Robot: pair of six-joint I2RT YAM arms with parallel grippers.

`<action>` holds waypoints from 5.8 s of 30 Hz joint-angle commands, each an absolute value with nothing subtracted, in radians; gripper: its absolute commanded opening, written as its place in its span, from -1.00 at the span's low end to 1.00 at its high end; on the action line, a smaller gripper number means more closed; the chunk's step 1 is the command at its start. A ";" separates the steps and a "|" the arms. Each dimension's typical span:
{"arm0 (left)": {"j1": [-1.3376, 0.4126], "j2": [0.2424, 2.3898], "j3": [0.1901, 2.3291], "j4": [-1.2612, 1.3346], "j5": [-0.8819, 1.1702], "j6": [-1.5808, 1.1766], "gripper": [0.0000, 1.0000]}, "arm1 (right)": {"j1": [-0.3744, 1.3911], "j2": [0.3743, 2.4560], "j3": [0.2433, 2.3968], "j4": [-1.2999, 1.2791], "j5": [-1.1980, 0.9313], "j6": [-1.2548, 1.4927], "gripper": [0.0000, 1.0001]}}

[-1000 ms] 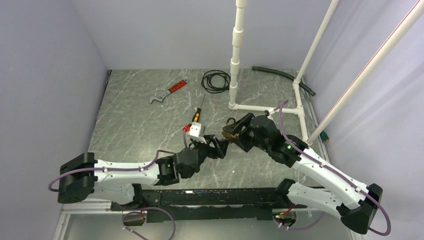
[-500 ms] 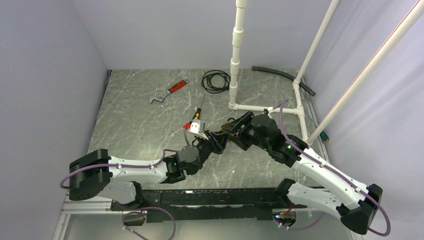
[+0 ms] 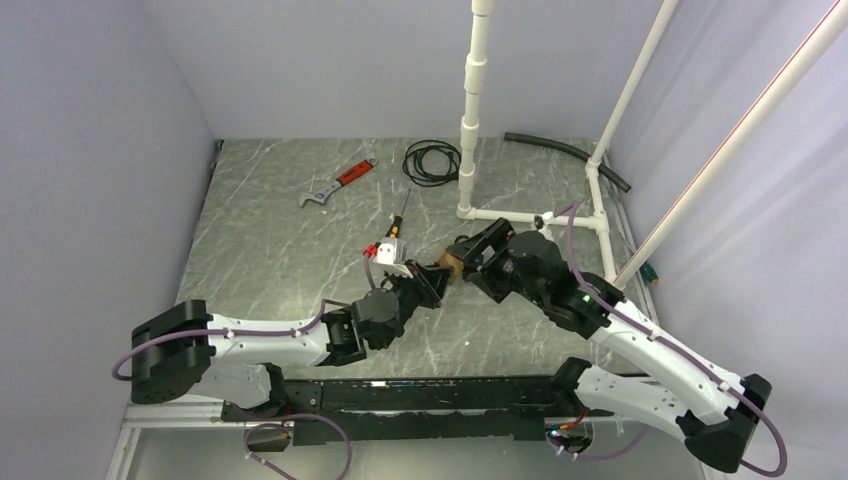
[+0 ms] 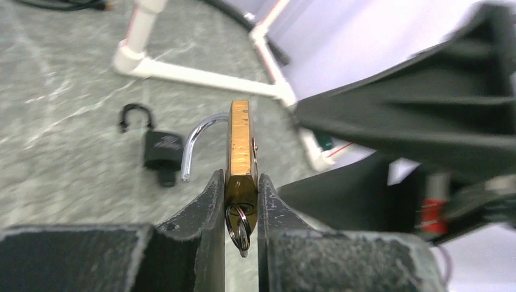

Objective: Unlock with the key

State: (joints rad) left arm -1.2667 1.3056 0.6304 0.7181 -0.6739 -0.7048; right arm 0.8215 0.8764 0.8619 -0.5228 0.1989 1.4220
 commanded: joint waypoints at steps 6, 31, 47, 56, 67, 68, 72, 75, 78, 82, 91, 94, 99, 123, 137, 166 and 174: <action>-1.246 1.158 0.582 0.438 -0.653 -0.924 -1.00 | 0.821 0.744 0.968 -0.747 0.598 1.181 0.65; -1.210 1.342 0.583 0.256 -0.588 -1.313 -1.00 | 0.819 0.680 0.920 -0.806 0.679 1.141 0.57; -1.177 1.145 0.702 0.279 -0.288 -0.907 -1.00 | 0.766 0.837 0.919 -0.579 0.340 0.748 -0.12; -1.174 0.894 0.735 0.120 -0.191 -0.754 -1.00 | 0.621 1.032 0.869 -0.406 -0.409 0.584 -0.32; -1.166 0.764 0.679 0.073 -0.297 -0.732 -1.00 | 0.621 1.062 0.777 -0.293 -0.682 0.573 -0.39; -1.165 0.754 0.676 0.070 -0.319 -0.726 -1.00 | 0.621 1.056 0.774 -0.304 -0.677 0.571 -0.39; -1.162 0.742 0.653 0.069 -0.400 -0.704 -1.00 | 0.621 1.049 0.748 -0.328 -0.659 0.565 -0.39; -1.148 0.755 0.610 0.095 -0.444 -0.717 -1.00 | 0.621 1.060 0.723 -0.333 -0.644 0.567 -0.40; -1.125 0.780 0.562 0.109 -0.483 -0.761 -1.00 | 0.621 1.094 0.708 -0.367 -0.620 0.561 -0.42; -1.056 0.824 0.493 0.181 -0.418 -0.805 -1.00 | 0.621 1.117 0.701 -0.402 -0.568 0.582 -0.50; -0.960 0.924 0.478 0.231 -0.342 -0.877 -1.00 | 0.621 1.026 0.746 -0.521 -0.327 0.598 -0.23; -0.940 0.927 0.463 0.257 -0.339 -0.899 -1.00 | 0.621 1.023 0.742 -0.515 -0.324 0.600 -0.22; -0.903 0.936 0.447 0.243 -0.363 -0.952 -1.00 | 0.621 1.022 0.736 -0.514 -0.313 0.606 -0.21; -0.606 1.116 0.314 0.326 -0.271 -0.955 -0.75 | 0.621 1.003 0.727 -0.490 -0.324 0.629 -0.08; -0.601 0.846 0.360 -0.043 -0.314 -0.966 0.99 | 0.621 0.970 0.712 -0.490 -0.308 0.636 0.00; -0.598 0.375 0.923 -0.699 -0.450 -0.460 0.98 | 0.623 0.407 0.608 -0.348 -0.021 0.571 0.99; -0.597 0.402 0.885 -0.764 -0.565 -0.380 0.98 | 0.623 0.454 0.634 -0.342 -0.064 0.536 0.99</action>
